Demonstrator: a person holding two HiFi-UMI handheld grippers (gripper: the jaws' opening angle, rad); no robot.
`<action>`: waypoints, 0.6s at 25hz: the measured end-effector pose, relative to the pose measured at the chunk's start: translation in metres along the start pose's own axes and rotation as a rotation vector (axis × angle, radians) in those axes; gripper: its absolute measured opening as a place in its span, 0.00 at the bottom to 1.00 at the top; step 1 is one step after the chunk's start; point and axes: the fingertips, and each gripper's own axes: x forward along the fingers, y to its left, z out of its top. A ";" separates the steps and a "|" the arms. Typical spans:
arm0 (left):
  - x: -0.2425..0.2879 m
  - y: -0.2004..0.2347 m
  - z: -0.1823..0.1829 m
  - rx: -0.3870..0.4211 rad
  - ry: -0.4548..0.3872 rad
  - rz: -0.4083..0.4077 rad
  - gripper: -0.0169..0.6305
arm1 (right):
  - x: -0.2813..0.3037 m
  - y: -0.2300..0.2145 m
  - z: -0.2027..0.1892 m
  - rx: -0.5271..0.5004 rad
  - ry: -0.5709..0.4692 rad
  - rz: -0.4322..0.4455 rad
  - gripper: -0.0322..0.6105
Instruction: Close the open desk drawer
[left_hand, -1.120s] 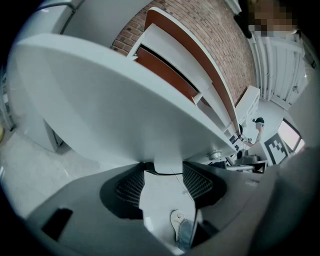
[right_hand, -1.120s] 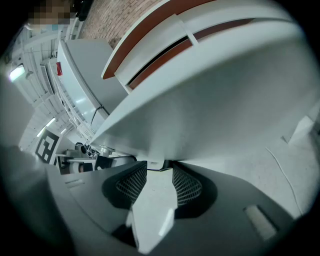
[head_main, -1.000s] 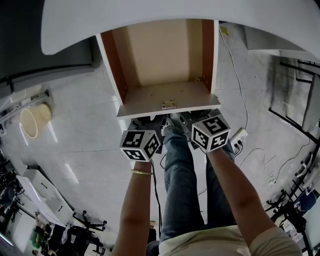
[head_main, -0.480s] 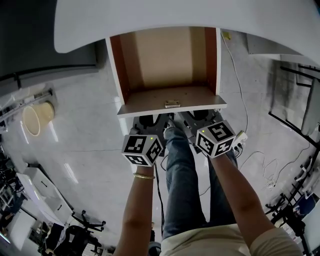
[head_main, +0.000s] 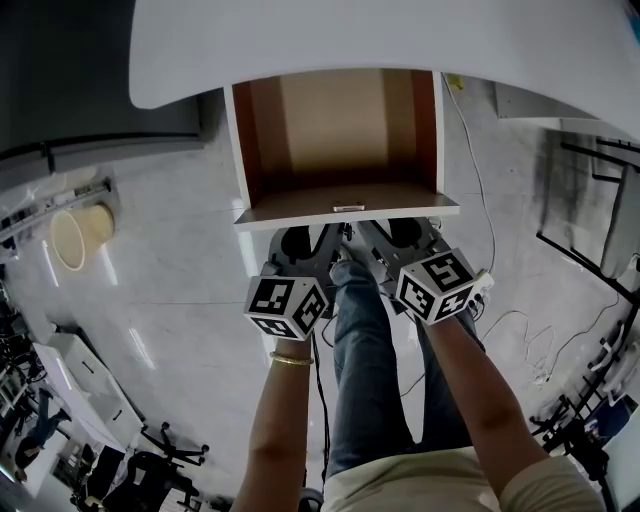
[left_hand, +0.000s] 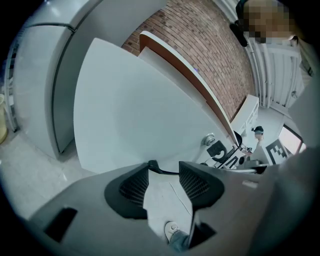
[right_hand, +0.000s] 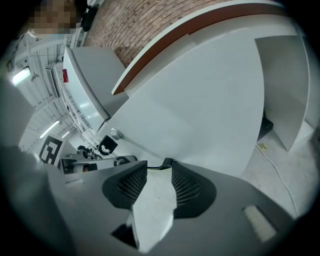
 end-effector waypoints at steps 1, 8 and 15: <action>-0.001 -0.001 0.002 0.000 -0.005 -0.001 0.32 | -0.001 0.001 0.002 -0.003 -0.003 0.002 0.30; -0.003 -0.003 0.020 -0.008 -0.048 -0.005 0.33 | -0.001 0.008 0.016 -0.039 -0.018 0.019 0.29; -0.004 -0.004 0.024 -0.010 -0.050 -0.007 0.33 | -0.002 0.011 0.020 -0.047 -0.019 0.018 0.28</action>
